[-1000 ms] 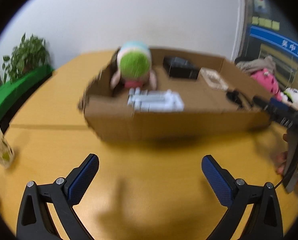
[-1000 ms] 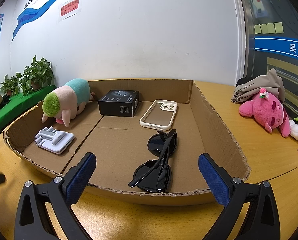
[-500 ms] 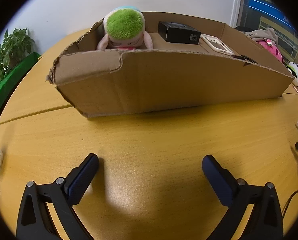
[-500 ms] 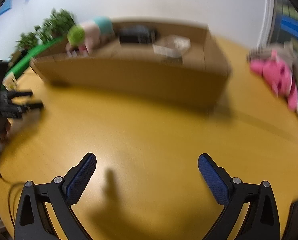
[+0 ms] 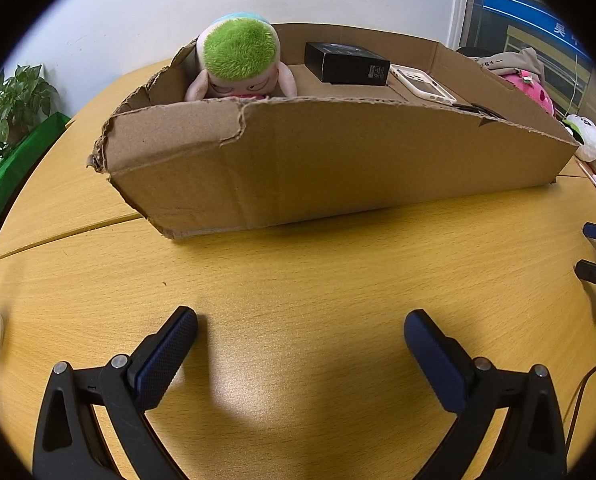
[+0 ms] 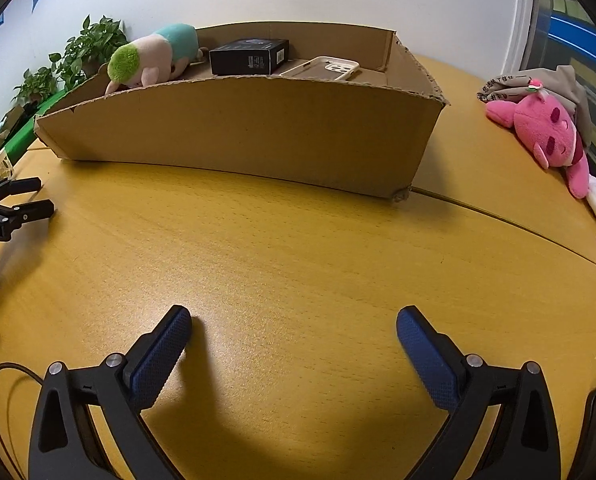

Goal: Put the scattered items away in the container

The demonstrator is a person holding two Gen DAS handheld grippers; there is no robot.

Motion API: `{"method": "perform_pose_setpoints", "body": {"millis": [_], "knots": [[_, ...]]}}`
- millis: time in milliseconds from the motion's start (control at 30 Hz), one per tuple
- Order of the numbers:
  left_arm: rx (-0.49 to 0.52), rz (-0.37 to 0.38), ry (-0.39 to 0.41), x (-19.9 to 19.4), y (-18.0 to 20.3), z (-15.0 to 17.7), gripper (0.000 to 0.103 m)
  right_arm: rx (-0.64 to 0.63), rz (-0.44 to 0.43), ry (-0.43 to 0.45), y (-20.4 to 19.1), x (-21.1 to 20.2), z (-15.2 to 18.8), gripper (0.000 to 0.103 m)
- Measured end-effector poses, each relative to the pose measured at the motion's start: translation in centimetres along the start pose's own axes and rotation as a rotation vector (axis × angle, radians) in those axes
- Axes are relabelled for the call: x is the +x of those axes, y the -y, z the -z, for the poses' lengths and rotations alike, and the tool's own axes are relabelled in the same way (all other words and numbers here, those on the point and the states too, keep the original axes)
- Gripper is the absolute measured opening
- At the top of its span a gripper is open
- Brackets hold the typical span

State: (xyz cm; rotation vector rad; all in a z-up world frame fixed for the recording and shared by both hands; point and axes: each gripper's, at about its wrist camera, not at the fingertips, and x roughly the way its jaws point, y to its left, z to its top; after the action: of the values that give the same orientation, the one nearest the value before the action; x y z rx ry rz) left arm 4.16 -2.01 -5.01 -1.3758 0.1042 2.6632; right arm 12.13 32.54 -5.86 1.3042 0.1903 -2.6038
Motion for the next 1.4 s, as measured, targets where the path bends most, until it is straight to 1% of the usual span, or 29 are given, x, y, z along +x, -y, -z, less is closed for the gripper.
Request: {"method": "perform_pose_setpoints", "body": {"millis": [1400], "knots": [[0.012, 0.009, 0.004, 0.07, -0.03, 0.26, 0.103, 0.002, 0.002, -0.002, -0.28, -0.04, 0.16, 0.103]]}}
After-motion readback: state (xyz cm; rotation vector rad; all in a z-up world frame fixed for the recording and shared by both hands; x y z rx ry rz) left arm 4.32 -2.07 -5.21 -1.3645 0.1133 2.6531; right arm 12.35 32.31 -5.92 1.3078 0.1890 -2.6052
